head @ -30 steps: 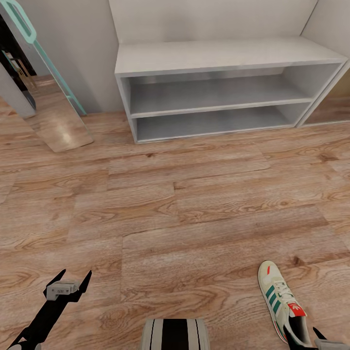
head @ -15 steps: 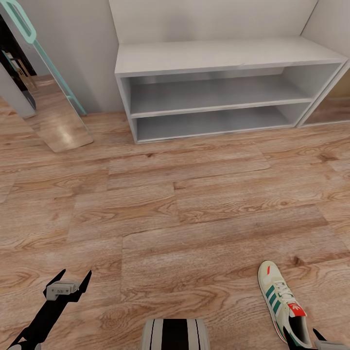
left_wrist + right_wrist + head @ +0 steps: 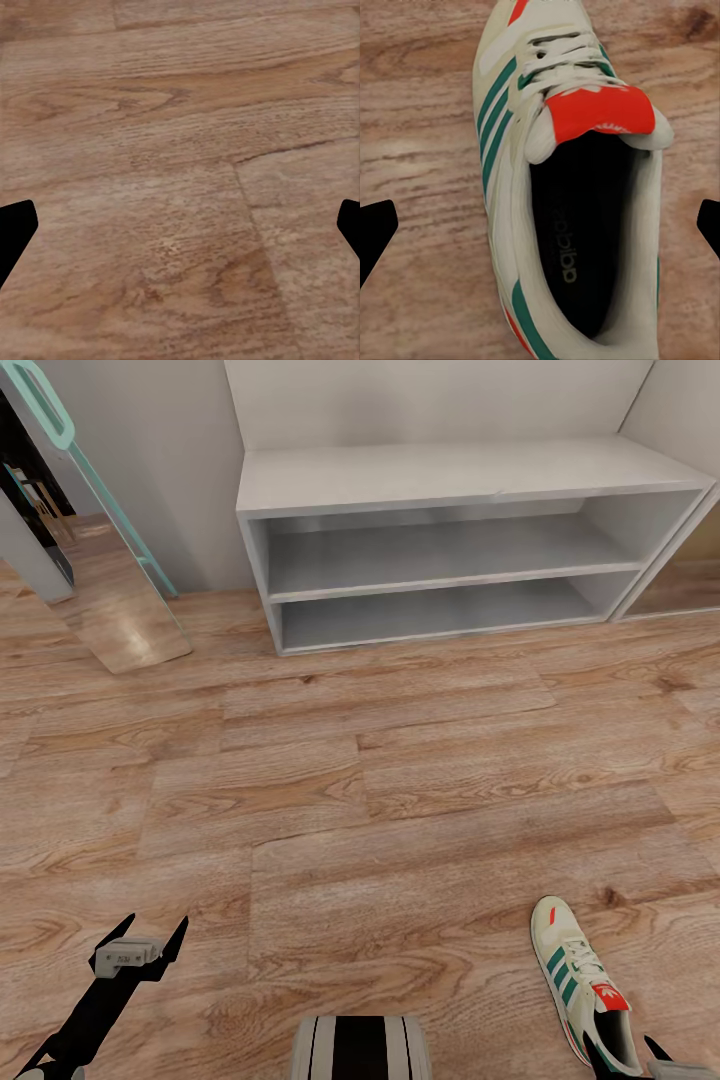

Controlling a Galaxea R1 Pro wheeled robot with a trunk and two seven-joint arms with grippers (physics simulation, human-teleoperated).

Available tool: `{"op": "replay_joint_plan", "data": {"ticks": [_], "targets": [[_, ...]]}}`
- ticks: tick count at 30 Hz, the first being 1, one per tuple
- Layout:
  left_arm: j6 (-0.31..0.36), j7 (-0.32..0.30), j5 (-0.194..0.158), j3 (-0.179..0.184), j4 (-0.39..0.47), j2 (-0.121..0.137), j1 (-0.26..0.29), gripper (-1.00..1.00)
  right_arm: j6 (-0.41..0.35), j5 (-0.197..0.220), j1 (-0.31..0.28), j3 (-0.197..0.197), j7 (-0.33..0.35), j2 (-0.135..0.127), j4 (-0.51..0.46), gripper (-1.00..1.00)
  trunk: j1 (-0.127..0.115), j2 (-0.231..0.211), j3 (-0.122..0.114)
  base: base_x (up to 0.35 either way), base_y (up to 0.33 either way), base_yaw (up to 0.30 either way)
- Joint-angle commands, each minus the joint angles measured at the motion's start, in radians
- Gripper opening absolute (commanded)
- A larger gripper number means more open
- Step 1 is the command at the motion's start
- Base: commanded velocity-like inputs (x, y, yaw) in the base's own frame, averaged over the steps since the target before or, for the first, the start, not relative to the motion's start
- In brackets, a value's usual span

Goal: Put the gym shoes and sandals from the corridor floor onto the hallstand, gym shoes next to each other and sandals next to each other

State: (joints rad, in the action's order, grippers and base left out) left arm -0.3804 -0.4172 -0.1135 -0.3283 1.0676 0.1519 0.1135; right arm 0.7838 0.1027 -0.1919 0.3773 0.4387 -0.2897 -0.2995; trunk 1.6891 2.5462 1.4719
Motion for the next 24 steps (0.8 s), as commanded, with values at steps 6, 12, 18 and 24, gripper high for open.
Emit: {"op": "replay_joint_plan", "data": {"ticks": [6,12,18,24], "targets": [[0.000,0.000,0.000,0.000,0.000,0.000,0.000,1.00,0.000,0.000,-0.001,0.000,0.000,-0.001,0.001,1.00,0.000,0.000,0.000,0.000,0.000,0.000],[0.000,0.000,0.000,0.000,0.000,0.000,0.000,1.00,0.000,0.000,-0.001,0.000,0.000,-0.002,0.003,1.00,0.000,0.000,0.000,0.000,0.000,0.000],[0.000,0.000,0.000,-0.001,0.000,0.000,0.000,1.00,0.000,0.000,-0.001,0.000,0.000,-0.004,0.004,1.00,0.000,0.000,0.000,0.000,0.000,0.000],[-0.001,0.000,0.000,-0.001,0.000,0.001,0.000,1.00,0.000,0.000,-0.001,0.000,0.000,-0.006,0.006,1.00,0.000,0.000,0.000,0.000,0.000,0.000]]}}
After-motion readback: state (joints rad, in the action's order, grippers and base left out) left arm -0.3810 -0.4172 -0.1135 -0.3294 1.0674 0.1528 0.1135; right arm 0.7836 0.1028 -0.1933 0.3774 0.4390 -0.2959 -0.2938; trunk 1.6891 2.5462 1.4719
